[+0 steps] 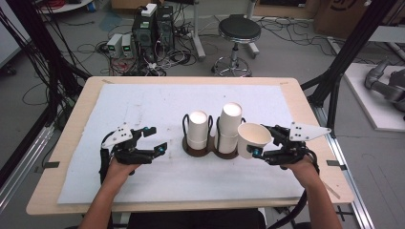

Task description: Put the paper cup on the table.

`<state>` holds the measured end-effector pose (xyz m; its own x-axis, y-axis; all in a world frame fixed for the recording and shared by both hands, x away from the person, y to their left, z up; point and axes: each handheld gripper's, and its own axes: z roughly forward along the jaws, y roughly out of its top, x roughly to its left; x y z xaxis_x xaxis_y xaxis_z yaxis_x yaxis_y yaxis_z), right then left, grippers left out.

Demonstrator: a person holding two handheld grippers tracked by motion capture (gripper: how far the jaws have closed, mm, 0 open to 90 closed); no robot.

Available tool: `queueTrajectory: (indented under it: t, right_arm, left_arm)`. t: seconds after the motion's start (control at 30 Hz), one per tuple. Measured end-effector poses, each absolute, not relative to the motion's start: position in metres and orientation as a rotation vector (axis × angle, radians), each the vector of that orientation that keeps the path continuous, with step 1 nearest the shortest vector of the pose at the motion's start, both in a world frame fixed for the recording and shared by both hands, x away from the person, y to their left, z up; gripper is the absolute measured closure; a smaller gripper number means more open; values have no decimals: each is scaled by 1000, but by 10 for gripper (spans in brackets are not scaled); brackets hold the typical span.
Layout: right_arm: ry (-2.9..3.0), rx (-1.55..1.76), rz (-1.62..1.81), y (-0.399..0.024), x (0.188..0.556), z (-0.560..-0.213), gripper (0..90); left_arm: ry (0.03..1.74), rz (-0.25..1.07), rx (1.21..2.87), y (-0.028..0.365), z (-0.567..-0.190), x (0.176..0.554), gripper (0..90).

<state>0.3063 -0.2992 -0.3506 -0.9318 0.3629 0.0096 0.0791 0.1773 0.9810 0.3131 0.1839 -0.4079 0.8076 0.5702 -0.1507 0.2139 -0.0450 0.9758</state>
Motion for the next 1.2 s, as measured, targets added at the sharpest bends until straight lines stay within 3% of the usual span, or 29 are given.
queueTrajectory:
  t: [0.67,1.2]
  right_arm:
    - [1957,774,1663,-345,322,-357,354]
    - [1893,1006,1434,-340,362,-383,354]
  left_arm:
    - [638,338,1604,184,-407,314,212]
    - [620,366,1591,185,-404,318,212]
